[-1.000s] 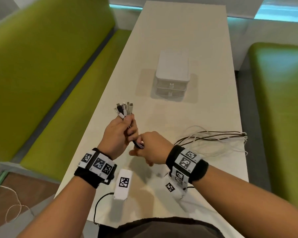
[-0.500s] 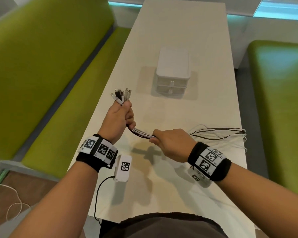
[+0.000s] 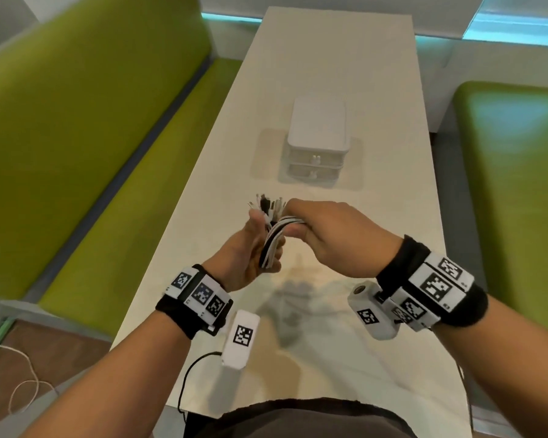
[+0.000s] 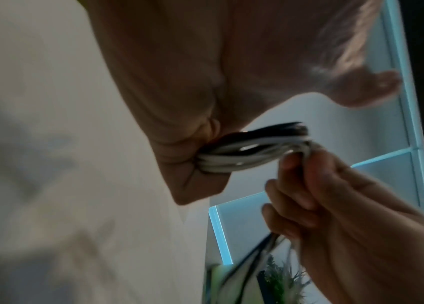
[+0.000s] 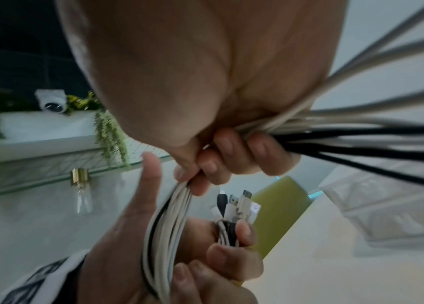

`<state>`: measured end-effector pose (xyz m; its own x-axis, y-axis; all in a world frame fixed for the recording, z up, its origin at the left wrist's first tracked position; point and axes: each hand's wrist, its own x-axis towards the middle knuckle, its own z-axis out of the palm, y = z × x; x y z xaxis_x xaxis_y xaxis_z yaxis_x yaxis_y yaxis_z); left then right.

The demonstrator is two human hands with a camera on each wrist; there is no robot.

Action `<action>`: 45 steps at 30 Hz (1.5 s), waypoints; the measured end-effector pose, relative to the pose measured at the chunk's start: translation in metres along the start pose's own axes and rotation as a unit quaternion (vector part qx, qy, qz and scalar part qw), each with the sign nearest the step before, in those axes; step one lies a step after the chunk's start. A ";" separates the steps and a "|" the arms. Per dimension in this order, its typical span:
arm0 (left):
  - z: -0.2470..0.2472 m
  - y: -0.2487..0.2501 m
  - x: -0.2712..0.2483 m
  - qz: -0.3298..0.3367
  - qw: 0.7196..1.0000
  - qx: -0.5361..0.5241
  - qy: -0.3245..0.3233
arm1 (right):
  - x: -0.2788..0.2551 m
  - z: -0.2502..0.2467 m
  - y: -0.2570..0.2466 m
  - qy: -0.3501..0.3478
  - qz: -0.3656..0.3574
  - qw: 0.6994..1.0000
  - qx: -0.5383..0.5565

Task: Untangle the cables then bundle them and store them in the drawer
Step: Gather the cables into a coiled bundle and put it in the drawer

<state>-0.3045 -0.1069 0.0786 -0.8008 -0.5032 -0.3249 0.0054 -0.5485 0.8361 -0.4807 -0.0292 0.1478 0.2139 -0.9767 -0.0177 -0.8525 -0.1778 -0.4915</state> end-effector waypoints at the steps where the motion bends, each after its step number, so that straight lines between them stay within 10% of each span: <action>1: 0.001 -0.002 -0.002 -0.012 1.000 -0.006 -0.004 | 0.004 0.003 0.002 0.003 0.010 1.000 0.005; 5: 0.004 -0.012 -0.014 -0.024 0.995 0.096 0.025 | 0.014 0.010 0.001 0.019 0.038 0.998 0.055; 14: 0.013 -0.012 -0.025 0.008 0.994 -0.059 0.090 | 0.015 0.024 0.001 0.148 0.085 0.963 0.209; 18: 0.017 -0.006 -0.023 0.053 0.988 -0.098 0.107 | 0.011 0.018 0.016 0.122 0.078 0.950 0.276; 25: 0.023 0.001 -0.008 0.084 0.986 -0.083 0.119 | -0.002 0.043 0.005 0.054 0.073 0.996 0.024; 33: 0.024 -0.002 -0.004 0.107 0.982 -0.081 0.130 | -0.005 0.042 0.006 0.126 0.109 0.969 0.183; 40: 0.020 -0.005 -0.007 0.133 0.983 -0.107 0.064 | 0.002 0.047 -0.012 0.020 0.233 0.913 0.334; 45: 0.024 0.007 -0.008 0.140 0.987 -0.047 0.068 | 0.002 0.061 -0.014 0.017 0.169 0.901 0.399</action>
<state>-0.3125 -0.0907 0.0980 -0.6729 -0.7247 -0.1483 0.2751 -0.4313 0.8593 -0.4390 -0.0209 0.1015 -0.0205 -0.9644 -0.2636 -0.2488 0.2603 -0.9329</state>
